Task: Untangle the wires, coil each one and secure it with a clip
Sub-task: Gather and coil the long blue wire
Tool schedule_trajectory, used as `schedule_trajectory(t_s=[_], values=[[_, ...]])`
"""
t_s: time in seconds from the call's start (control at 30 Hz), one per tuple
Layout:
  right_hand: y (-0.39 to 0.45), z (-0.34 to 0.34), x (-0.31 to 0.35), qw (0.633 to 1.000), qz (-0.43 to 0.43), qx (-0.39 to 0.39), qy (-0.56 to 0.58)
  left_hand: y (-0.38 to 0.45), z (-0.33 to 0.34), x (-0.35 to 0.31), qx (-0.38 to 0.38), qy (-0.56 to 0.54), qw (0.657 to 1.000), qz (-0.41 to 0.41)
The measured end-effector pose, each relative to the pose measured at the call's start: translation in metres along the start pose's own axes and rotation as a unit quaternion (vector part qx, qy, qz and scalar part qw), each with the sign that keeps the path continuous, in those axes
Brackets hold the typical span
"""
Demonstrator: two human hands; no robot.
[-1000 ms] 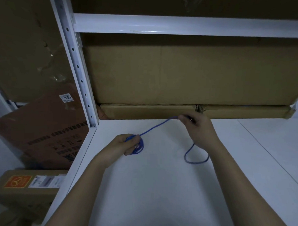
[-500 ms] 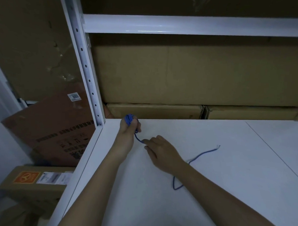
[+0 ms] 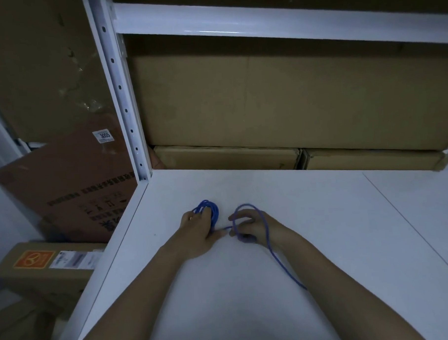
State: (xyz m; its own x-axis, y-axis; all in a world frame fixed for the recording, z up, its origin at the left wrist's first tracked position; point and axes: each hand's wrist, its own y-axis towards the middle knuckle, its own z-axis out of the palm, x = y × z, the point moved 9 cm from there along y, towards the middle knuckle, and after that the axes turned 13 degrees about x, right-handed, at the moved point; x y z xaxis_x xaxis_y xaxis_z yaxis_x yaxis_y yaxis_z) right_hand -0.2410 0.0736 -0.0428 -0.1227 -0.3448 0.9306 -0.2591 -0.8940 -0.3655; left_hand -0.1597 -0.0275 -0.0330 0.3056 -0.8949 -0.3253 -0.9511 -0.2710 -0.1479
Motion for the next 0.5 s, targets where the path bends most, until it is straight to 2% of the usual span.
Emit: schedule_trajectory(t_s=[0.1, 0.2, 0.23, 0.3, 0.33, 0.4, 0.43, 0.47, 0.5], values=[[-0.01, -0.012, -0.016, 0.991, 0.017, -0.029, 0.13, 0.001, 0.006, -0.002, -0.03, 0.059, 0.998, 0.021], [-0.026, -0.03, -0.009, 0.988, -0.003, -0.037, 0.148, 0.003, 0.007, -0.005, -0.062, 0.061, 0.995, 0.052], [-0.033, -0.038, -0.001, 0.994, -0.013, -0.053, 0.099, 0.004, 0.006, -0.006, -0.072, 0.06, 0.994, 0.06], [-0.046, -0.052, 0.019, 0.988, -0.02, -0.112, -0.106, 0.006, 0.008, -0.007, -0.074, 0.064, 0.993, 0.066], [-0.05, -0.057, 0.03, 0.959, -0.022, -0.151, -0.241, 0.007, 0.009, -0.007, -0.076, 0.07, 0.992, 0.066], [-0.054, -0.051, 0.047, 0.845, -0.038, -0.22, -0.486, 0.005, 0.008, -0.004, -0.095, 0.073, 0.991, 0.063], [-0.053, -0.041, 0.05, 0.795, -0.06, -0.236, -0.556, 0.004, 0.007, -0.005, -0.099, 0.074, 0.99, 0.065], [-0.047, -0.03, 0.048, 0.769, -0.078, -0.23, -0.591, 0.004, 0.007, -0.005, -0.098, 0.069, 0.991, 0.065], [-0.038, -0.022, 0.041, 0.765, -0.085, -0.211, -0.603, 0.004, 0.008, -0.006, -0.093, 0.064, 0.991, 0.069]])
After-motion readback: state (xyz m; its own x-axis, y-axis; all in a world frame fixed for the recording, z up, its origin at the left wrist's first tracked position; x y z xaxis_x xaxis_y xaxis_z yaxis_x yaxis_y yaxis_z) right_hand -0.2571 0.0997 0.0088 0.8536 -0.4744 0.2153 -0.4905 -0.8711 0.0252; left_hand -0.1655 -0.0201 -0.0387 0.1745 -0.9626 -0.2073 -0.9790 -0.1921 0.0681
